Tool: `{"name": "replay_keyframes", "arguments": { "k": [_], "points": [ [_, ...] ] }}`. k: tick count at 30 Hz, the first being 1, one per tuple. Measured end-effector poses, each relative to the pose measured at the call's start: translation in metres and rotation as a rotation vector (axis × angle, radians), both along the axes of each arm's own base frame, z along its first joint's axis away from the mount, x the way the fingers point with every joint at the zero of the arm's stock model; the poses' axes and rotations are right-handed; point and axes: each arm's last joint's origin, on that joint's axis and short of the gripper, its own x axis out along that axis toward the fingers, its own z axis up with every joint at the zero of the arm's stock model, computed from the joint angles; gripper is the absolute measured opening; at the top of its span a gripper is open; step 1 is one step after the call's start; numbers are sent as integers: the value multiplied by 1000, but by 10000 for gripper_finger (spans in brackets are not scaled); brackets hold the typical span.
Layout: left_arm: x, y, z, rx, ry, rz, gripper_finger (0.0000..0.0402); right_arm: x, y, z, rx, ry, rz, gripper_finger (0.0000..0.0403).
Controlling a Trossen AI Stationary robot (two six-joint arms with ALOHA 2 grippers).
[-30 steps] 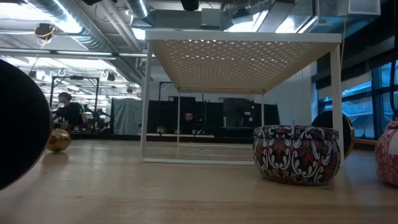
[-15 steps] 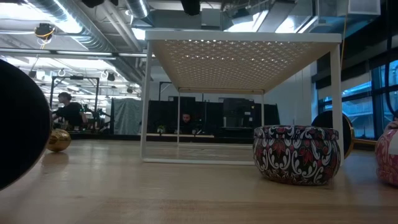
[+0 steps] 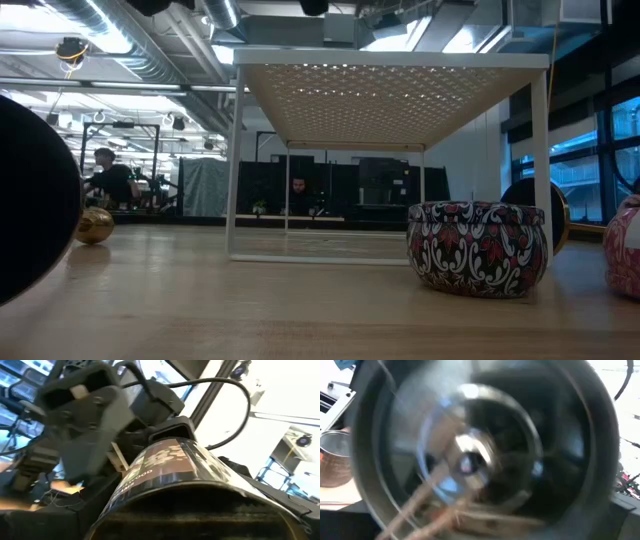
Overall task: Pick & Place candle stick holders
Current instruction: Put the top silver scented candle on the shelf
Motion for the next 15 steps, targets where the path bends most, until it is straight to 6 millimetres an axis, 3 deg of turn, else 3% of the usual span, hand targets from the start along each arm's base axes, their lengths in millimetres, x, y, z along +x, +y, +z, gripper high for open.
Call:
{"name": "replay_keyframes", "arguments": {
  "k": [15],
  "points": [
    [1,1,-2,0,22,26,350,-4,10,4,-5,-33,41,400]
  ]
}}
